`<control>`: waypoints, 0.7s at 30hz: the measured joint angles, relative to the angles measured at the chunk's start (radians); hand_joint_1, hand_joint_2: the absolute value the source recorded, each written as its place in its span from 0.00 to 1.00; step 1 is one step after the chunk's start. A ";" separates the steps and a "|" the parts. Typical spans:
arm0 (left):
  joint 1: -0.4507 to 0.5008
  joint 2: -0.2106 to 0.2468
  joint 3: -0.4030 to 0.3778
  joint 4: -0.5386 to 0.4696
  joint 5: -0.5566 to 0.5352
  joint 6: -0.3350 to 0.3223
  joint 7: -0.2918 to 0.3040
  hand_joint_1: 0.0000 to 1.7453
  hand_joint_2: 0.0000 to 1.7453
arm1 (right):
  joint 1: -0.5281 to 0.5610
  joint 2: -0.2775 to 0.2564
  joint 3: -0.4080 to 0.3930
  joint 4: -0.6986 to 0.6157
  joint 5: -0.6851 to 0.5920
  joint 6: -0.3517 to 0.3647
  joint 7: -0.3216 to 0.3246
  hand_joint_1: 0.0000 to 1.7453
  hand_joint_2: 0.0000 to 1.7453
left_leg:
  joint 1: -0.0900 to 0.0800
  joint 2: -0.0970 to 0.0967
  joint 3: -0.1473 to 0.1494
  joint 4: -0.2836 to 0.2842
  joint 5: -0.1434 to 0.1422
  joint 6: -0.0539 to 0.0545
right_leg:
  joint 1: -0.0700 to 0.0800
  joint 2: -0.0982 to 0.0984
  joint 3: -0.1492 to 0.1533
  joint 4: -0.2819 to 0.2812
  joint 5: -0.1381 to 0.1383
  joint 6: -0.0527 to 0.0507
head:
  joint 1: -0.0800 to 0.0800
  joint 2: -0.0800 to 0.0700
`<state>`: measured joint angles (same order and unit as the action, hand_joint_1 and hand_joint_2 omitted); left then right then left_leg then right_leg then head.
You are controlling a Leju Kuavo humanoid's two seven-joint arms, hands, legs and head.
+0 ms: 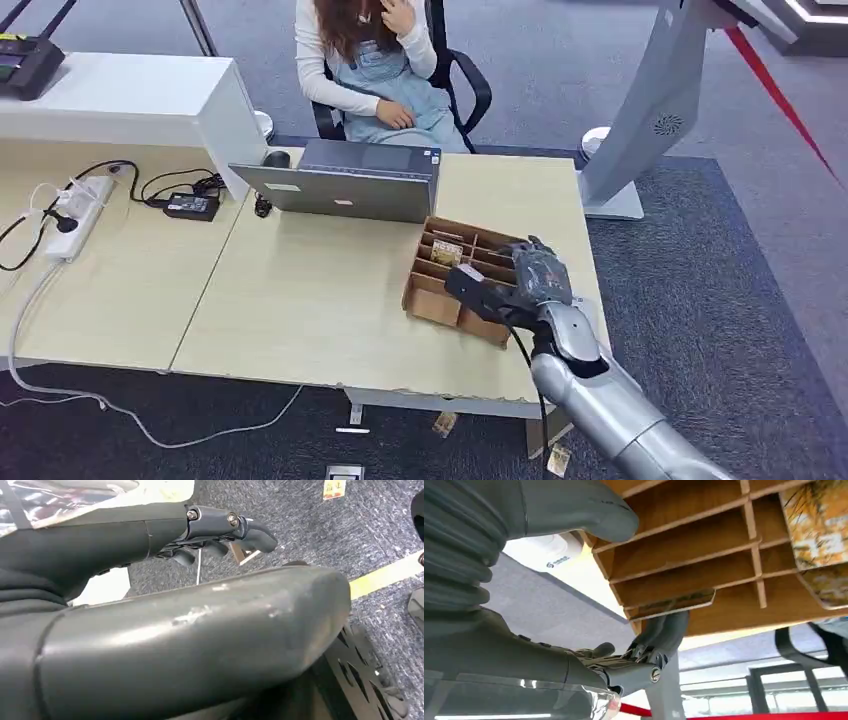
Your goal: Pass the card to the sensor for recognition and then transmit it.
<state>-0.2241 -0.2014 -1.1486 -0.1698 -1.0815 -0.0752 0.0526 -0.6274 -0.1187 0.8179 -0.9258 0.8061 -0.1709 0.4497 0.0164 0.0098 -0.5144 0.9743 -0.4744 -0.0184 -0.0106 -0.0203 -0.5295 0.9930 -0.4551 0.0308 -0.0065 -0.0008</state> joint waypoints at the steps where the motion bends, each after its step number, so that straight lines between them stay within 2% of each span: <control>1: 0.000 0.000 0.000 0.000 -0.001 0.000 -0.001 0.00 0.00 | -0.001 0.002 0.001 0.000 0.001 -0.004 0.010 0.43 1.00 | 0.000 0.000 0.000 0.000 0.000 0.000 | 0.000 0.000 0.000 0.000 0.000 0.000 | 0.000 0.000; 13: -0.002 0.000 -0.005 0.000 -0.004 0.000 -0.003 0.00 0.00 | -0.006 0.015 0.009 0.000 0.003 -0.019 0.032 0.43 1.00 | 0.000 0.000 0.000 0.000 0.000 0.000 | 0.000 0.000 0.000 0.000 0.000 0.000 | 0.000 0.000; 17: -0.003 0.000 -0.006 0.000 -0.005 0.000 -0.003 0.00 0.00 | -0.006 0.014 0.009 0.000 0.001 -0.025 0.023 0.52 1.00 | 0.000 0.000 0.000 0.000 0.000 0.000 | 0.000 0.000 0.000 0.000 0.000 0.000 | 0.000 0.000; 21: -0.003 0.000 -0.006 0.000 -0.006 0.000 -0.004 0.00 0.00 | -0.007 0.013 0.009 0.000 0.001 -0.027 0.015 0.56 1.00 | 0.000 0.000 0.000 0.000 0.000 0.000 | 0.000 0.000 0.000 0.000 0.000 0.000 | 0.000 0.000</control>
<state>-0.2269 -0.2018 -1.1547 -0.1698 -1.0872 -0.0751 0.0488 -0.6339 -0.1061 0.8267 -0.9258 0.8068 -0.1984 0.4646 0.0165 0.0099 -0.5142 0.9743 -0.4744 -0.0184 -0.0106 -0.0203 -0.5298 0.9930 -0.4552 0.0308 -0.0065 -0.0008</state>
